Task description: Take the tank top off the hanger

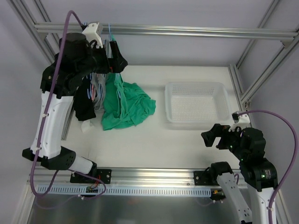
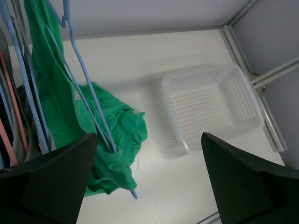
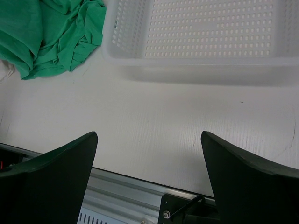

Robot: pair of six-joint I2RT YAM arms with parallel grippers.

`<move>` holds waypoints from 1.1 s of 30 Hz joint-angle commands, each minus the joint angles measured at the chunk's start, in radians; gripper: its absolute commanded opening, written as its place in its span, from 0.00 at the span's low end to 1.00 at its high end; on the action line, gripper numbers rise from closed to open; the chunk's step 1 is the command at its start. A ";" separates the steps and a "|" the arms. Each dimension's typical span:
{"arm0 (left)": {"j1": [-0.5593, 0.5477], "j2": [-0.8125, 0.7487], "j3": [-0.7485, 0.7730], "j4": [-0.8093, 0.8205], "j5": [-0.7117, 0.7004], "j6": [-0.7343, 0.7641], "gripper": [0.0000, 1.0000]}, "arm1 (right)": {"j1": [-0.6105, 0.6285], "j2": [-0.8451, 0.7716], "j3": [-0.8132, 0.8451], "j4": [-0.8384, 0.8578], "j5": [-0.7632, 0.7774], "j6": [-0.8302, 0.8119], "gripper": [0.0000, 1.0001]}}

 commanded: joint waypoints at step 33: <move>-0.103 0.200 0.089 0.087 -0.416 0.126 0.00 | 0.008 -0.035 -0.039 0.068 -0.092 -0.016 0.99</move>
